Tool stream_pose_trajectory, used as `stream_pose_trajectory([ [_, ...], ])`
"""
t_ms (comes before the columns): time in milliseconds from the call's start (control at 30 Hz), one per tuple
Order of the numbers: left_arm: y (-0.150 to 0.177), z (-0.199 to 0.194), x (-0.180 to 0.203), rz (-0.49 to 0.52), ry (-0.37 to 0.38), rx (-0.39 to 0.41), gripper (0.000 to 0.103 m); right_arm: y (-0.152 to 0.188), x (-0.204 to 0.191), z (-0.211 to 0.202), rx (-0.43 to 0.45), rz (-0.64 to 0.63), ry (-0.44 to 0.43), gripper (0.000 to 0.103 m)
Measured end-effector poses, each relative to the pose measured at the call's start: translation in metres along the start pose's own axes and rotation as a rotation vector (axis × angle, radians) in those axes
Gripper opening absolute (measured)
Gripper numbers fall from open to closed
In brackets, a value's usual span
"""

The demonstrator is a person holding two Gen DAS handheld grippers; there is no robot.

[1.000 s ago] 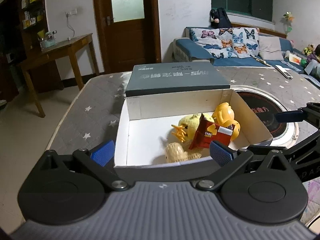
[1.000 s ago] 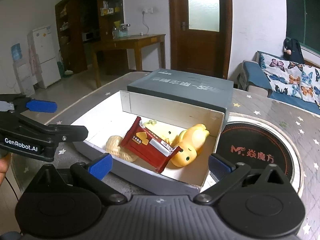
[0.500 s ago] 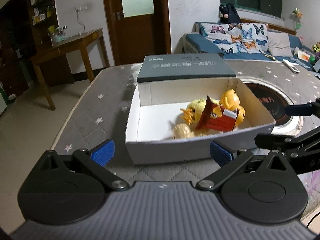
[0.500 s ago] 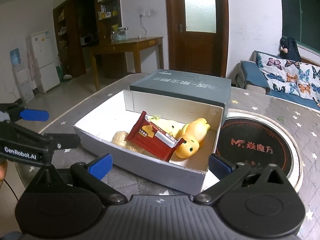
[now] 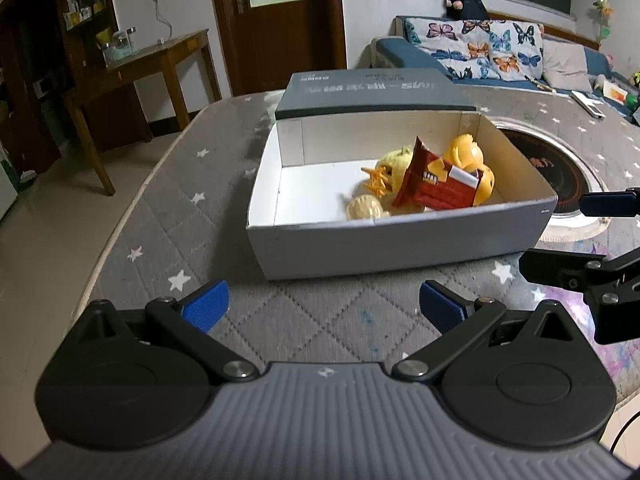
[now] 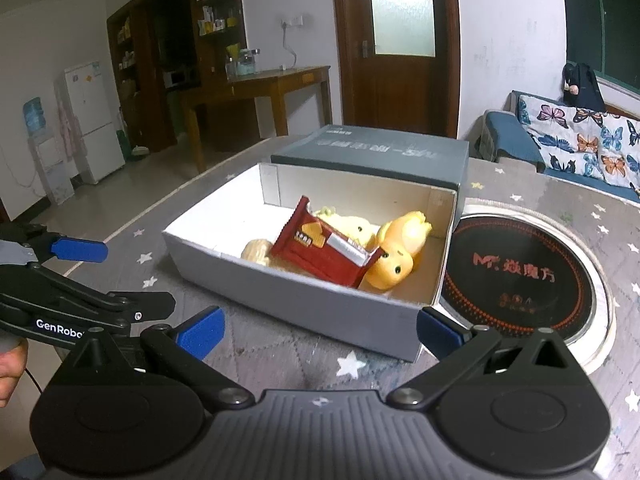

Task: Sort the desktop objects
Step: 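Pull both open grippers back from the white box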

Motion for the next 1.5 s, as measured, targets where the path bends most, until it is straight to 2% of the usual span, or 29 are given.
stream_pose_trajectory([
  [367,0.009,0.008,0.004,0.008,-0.008,-0.034,0.103,0.013,0.0,0.001,-0.023,0.006,0.009,0.103],
  [767,0.016,0.015,0.004,0.015,-0.023,-0.058,0.103,0.022,0.0,0.009,-0.036,-0.033,0.068,0.103],
  [1500,0.025,0.029,-0.004,0.001,-0.055,-0.101,0.103,0.034,0.008,0.023,-0.096,-0.009,0.099,0.103],
])
Point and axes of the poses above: each gripper's, at about its wrist camera, not at the fingertips, and z roughly the way its jaws point, x to its right, y to its underside, the point moved 6 cm from there along z, roughly the way its jaws point, and after that the axes turned 2 degrees about y, right-handed, at the moved point
